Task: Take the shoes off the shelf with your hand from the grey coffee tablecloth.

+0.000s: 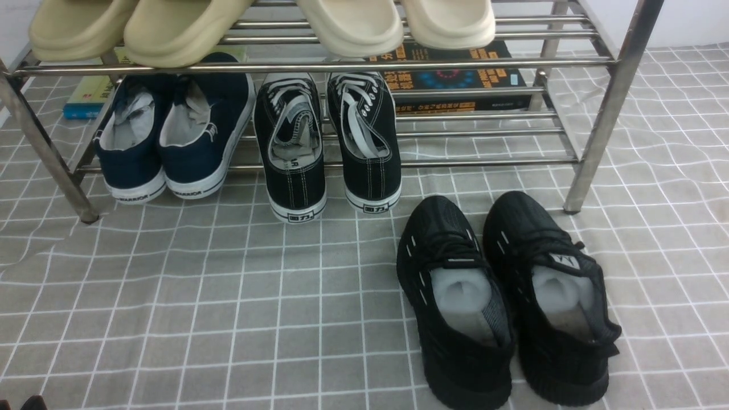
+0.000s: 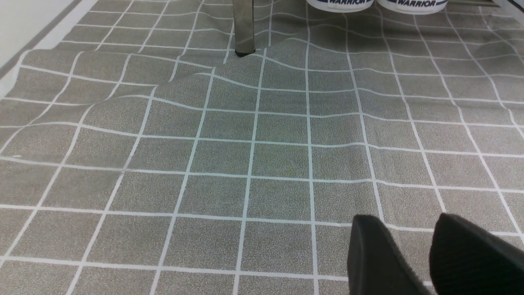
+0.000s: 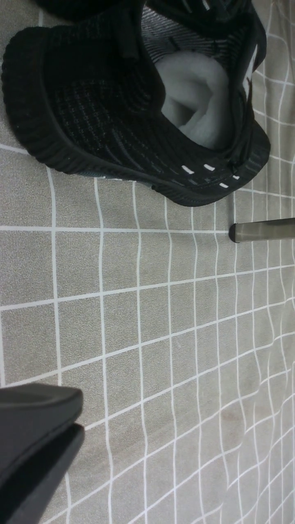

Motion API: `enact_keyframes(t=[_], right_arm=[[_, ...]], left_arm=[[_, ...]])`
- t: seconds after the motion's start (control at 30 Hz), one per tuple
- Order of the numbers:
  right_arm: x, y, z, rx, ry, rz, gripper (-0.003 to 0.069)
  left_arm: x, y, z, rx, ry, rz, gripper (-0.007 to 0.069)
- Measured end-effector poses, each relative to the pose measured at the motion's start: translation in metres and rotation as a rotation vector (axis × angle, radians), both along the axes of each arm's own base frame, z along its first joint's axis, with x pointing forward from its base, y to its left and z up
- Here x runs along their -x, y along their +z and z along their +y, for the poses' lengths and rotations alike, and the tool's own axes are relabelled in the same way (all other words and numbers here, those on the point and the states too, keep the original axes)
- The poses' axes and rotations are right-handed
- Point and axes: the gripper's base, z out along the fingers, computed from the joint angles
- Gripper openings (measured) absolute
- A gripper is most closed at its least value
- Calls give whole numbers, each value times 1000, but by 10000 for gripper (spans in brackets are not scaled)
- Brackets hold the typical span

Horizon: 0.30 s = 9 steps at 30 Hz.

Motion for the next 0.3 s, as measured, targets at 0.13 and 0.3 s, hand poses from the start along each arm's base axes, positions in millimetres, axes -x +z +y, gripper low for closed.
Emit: enact_keyframes(t=[0.13, 0.3], right_arm=[[0, 0, 0, 0, 0, 0, 74], [0, 0, 0, 1, 0, 0, 82]], left_arm=[[0, 0, 0, 0, 0, 0, 240], [0, 0, 0, 0, 0, 1, 240]])
